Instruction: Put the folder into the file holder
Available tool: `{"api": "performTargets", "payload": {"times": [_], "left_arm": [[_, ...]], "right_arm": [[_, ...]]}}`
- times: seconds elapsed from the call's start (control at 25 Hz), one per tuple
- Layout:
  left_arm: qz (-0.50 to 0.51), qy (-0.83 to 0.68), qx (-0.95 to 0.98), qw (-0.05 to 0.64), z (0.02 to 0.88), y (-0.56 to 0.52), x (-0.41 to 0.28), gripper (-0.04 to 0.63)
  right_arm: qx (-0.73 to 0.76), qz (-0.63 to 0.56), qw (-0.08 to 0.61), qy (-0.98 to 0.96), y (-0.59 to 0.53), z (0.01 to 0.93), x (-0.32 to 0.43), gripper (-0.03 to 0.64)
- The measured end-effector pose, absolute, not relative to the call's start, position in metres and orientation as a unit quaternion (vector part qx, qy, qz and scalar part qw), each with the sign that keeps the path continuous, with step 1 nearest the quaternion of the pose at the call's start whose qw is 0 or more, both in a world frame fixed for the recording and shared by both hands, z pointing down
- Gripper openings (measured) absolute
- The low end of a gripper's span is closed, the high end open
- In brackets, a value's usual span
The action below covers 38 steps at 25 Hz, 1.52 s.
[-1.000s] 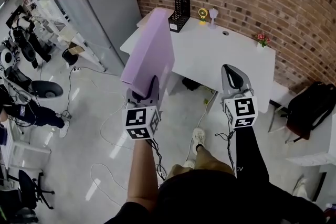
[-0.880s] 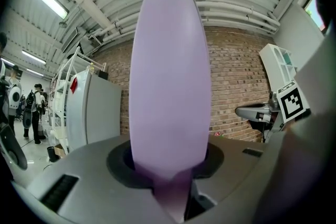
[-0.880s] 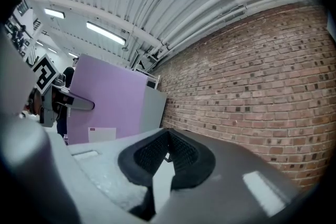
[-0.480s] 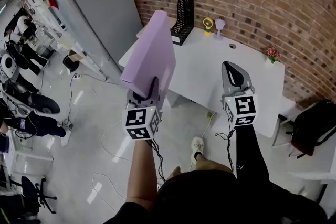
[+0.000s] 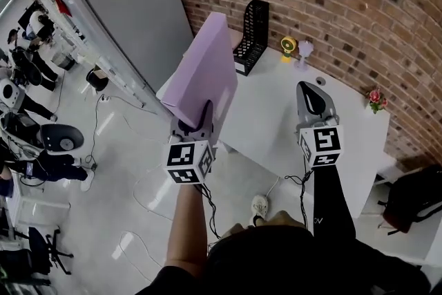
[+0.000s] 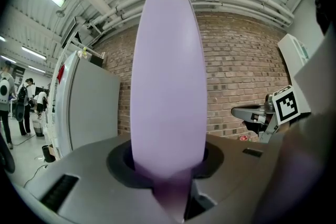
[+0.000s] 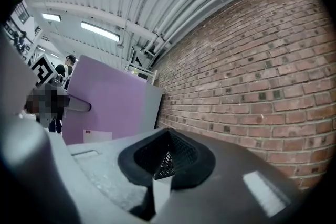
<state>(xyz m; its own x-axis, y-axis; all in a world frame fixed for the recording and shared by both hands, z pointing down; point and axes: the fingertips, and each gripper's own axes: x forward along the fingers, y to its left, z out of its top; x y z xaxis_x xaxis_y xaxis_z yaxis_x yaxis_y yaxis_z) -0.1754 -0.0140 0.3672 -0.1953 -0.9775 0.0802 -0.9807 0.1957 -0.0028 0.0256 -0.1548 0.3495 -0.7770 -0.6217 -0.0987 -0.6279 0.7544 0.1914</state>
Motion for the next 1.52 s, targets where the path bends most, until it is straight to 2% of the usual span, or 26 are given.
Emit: {"api": "performTargets", "payload": {"times": [0.36, 0.96, 1.52], "left_arm": [[0.027, -0.774, 0.632, 0.042, 0.372, -0.075, -0.188, 0.137], [0.019, -0.77, 0.637, 0.04, 0.373, -0.12, -0.183, 0.123], [0.015, -0.741, 0.671, 0.025, 0.363, -0.207, -0.227, 0.124]], "right_arm": [[-0.333, 0.094, 0.014, 0.938, -0.212, 0.358, 0.014, 0.0], [-0.353, 0.091, 0.012, 0.931, -0.235, 0.361, 0.036, 0.0], [-0.413, 0.096, 0.004, 0.906, -0.288, 0.351, 0.025, 0.0]]}}
